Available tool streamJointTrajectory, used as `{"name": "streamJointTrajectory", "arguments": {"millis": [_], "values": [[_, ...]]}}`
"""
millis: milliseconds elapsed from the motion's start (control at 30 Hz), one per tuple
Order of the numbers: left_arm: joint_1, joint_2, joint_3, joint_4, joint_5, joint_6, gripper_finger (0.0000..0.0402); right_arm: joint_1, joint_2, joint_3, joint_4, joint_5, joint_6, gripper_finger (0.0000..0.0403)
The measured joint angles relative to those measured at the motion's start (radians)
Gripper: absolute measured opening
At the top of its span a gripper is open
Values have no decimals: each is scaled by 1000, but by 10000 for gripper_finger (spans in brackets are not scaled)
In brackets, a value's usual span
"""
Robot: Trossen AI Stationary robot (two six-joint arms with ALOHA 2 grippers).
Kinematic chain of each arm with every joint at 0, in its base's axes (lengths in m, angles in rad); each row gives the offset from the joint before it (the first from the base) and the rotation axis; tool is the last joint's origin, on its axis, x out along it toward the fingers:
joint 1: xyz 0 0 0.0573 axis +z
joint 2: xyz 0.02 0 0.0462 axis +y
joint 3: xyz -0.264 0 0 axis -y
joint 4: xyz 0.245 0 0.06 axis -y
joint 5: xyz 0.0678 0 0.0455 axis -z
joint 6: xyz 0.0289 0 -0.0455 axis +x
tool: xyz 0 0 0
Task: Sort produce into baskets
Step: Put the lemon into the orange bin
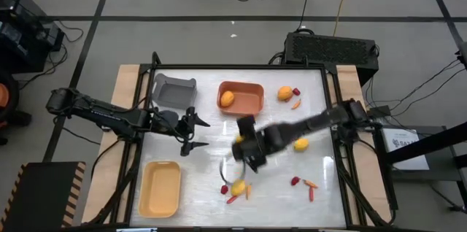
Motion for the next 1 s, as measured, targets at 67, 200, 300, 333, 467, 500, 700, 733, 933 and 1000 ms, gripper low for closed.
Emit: {"name": "streamJointTrajectory", "arguments": {"millis": [67, 200, 300, 333, 467, 500, 700, 733, 933, 1000], "values": [[-5, 0, 0, -1, 0, -2, 352, -68, 0, 0, 54, -2, -19, 187], [-16, 0, 0, -26, 0, -24, 352, -190, 0, 0, 146, -3, -6, 187], [-21, 0, 1, -51, -2, -29, 352, -263, 0, 0, 186, -5, 46, 187], [-22, 0, 1, -59, -2, -29, 352, -282, 0, 0, 194, -11, 55, 187], [-22, 0, 1, -60, -4, -29, 352, -351, 0, 0, 207, -63, 56, 187], [-22, 0, 1, -60, -4, -29, 352, -364, 0, 0, 206, -75, 56, 187], [-22, 0, 1, -60, -5, -29, 352, -415, 0, 0, 206, -95, 95, 188], [-22, 0, 1, -60, -5, -29, 352, -421, 0, 0, 206, -108, 104, 188], [-22, 0, 1, -60, -6, -29, 352, -449, 0, 0, 205, -163, 143, 188], [-22, 0, 1, -60, -7, -29, 352, -458, 0, 0, 205, -163, 166, 188]]}}
